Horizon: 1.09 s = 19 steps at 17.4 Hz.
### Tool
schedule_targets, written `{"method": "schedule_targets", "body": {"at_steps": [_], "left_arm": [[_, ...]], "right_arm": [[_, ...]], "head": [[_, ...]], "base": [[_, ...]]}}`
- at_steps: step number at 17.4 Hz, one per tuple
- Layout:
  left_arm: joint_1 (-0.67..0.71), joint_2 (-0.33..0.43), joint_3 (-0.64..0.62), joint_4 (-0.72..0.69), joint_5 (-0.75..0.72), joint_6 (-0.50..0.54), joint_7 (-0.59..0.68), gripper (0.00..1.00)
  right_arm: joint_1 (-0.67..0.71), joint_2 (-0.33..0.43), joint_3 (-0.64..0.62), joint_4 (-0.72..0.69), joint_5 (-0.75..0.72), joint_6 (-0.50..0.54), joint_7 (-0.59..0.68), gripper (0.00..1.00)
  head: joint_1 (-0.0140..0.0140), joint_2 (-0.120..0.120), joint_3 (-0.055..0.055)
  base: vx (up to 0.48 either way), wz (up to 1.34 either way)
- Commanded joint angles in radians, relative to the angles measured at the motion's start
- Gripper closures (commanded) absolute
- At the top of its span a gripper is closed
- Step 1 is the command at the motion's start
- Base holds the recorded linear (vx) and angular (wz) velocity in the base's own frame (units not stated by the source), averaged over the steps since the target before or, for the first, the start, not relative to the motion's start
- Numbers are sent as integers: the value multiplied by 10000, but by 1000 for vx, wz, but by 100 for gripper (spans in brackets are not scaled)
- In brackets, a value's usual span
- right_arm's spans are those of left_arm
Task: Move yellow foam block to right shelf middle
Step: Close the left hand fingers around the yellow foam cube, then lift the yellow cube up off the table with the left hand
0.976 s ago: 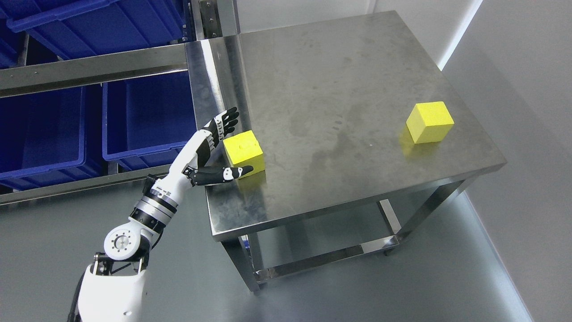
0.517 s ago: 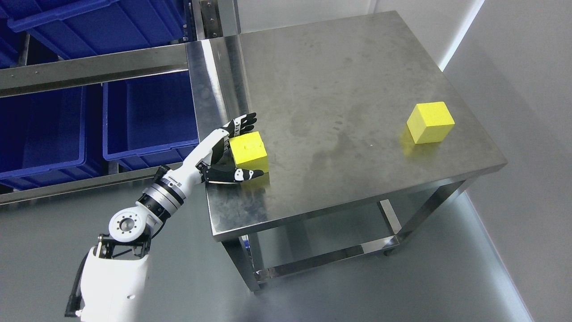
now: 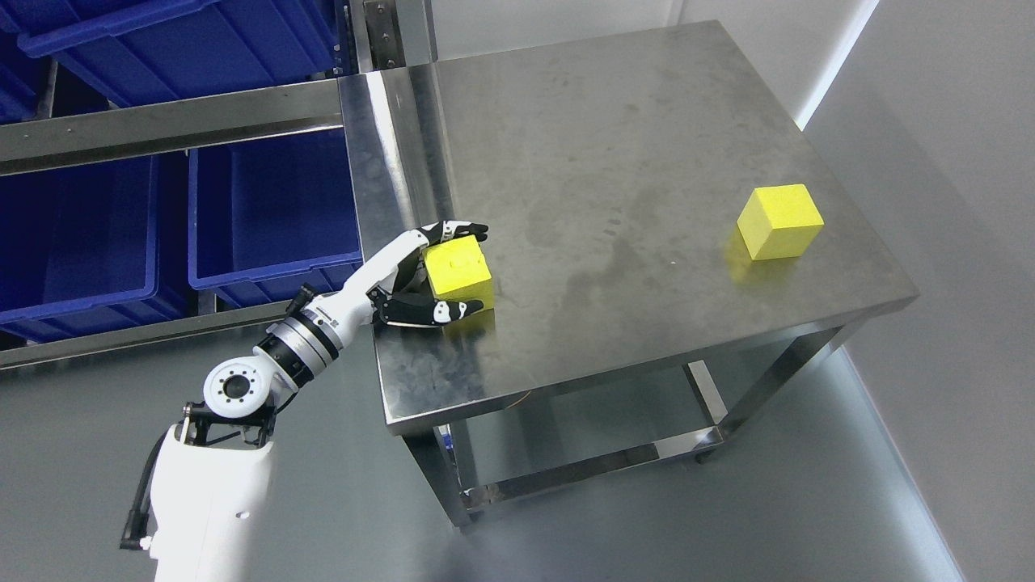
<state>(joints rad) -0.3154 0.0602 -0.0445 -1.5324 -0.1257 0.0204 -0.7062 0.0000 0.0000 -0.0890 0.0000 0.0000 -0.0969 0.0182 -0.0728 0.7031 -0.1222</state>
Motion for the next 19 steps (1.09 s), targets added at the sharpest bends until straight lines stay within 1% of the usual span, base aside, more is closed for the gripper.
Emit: {"method": "schedule_targets", "body": {"at_steps": [1, 2, 5, 6, 7, 8, 9, 10, 12, 13, 15, 16, 19], "left_arm": [[-37, -202, 444, 384, -62, -66, -71, 43], [-37, -355, 582, 384, -47, -66, -71, 45], [-22, -428, 1348, 368, 14, -234, -71, 60], [-52, -428, 1426, 368, 136, -326, -56, 62], [-68, -428, 1457, 353, 532, -448, -25, 64], [-83, -428, 1488, 322, 1022, -601, 5, 68], [-98, -428, 1534, 307, 1422, -831, 66, 70], [-174, -428, 1565, 276, 1684, -1106, 67, 71], [-511, -428, 1565, 276, 2449, -1979, 326, 71], [-649, -428, 1565, 276, 2940, -2424, 631, 71], [-910, -428, 1565, 306, 3372, -3298, 1366, 70], [-927, -428, 1565, 337, 3389, -3773, 2085, 69], [-896, -428, 1580, 322, 3389, -3993, 4110, 68]], "right_arm": [[-16, -175, 0, -175, 0, 2, 2, 0], [-16, -175, 0, -175, 0, 2, 2, 0], [-31, -175, 0, -175, 0, 2, 2, 0], [-31, -175, 0, -175, -15, 2, 2, 0], [-31, -175, 0, -175, 0, 2, 2, 0], [-16, -175, 0, -175, 0, 2, 2, 0], [-31, -175, 0, -175, -15, 2, 2, 0], [-16, -175, 0, -175, 0, 2, 2, 0], [-16, -175, 0, -175, 0, 2, 2, 0], [-31, -175, 0, -175, 0, 2, 2, 0], [-16, -175, 0, -175, 0, 2, 2, 0], [-16, -175, 0, -175, 0, 2, 2, 0], [-16, -175, 0, -175, 0, 2, 2, 0]], "head": [[0, 0, 0], [0, 0, 0], [0, 0, 0], [0, 0, 0], [0, 0, 0], [0, 0, 0], [0, 0, 0], [0, 0, 0], [0, 0, 0], [0, 0, 0], [0, 0, 0], [0, 0, 0], [0, 0, 0]], "base": [[0, 0], [0, 0], [0, 0], [8, 15], [8, 15], [10, -49], [10, -49], [0, 0], [-1, 7], [-18, 65], [-18, 65], [-42, 81], [-47, 126]]}}
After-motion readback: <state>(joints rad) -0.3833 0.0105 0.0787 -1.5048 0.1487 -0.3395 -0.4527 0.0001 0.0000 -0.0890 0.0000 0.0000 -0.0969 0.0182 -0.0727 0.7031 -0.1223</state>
